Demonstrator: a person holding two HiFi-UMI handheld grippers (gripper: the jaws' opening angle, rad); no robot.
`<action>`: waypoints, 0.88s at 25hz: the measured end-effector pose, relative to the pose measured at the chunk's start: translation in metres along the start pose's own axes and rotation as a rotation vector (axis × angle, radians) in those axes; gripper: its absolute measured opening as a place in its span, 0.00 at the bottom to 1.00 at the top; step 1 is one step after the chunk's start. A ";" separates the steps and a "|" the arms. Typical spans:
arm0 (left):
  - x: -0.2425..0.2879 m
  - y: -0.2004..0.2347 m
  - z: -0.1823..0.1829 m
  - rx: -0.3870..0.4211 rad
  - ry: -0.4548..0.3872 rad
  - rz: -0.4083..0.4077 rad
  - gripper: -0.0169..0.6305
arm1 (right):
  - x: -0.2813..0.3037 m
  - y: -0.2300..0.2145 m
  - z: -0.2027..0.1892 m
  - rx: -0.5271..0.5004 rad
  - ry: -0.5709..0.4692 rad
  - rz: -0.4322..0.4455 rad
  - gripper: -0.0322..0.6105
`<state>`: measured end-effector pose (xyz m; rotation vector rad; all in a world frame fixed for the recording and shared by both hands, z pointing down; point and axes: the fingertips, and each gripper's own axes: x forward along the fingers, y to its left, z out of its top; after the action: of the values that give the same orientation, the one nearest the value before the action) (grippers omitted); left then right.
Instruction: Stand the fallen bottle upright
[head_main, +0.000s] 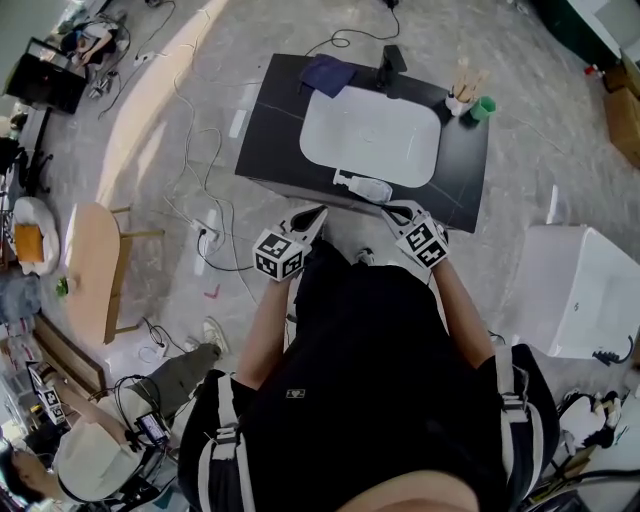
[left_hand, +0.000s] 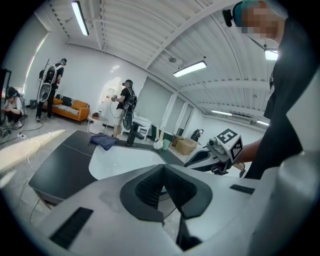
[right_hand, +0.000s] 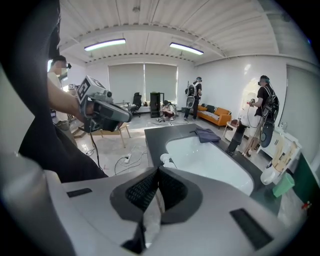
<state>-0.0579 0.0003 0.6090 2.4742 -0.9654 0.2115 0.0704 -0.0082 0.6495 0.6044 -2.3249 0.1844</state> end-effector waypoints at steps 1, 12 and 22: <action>-0.002 0.004 0.000 -0.006 0.000 0.002 0.05 | 0.003 0.000 0.004 -0.003 0.002 0.001 0.14; 0.005 0.051 0.028 0.004 0.008 -0.040 0.05 | 0.030 -0.017 0.037 0.035 0.016 -0.022 0.14; -0.002 0.091 0.040 0.014 0.035 -0.070 0.05 | 0.072 -0.016 0.051 0.091 0.041 0.008 0.14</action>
<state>-0.1215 -0.0763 0.6070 2.5039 -0.8647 0.2381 0.0010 -0.0637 0.6602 0.6304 -2.2894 0.3044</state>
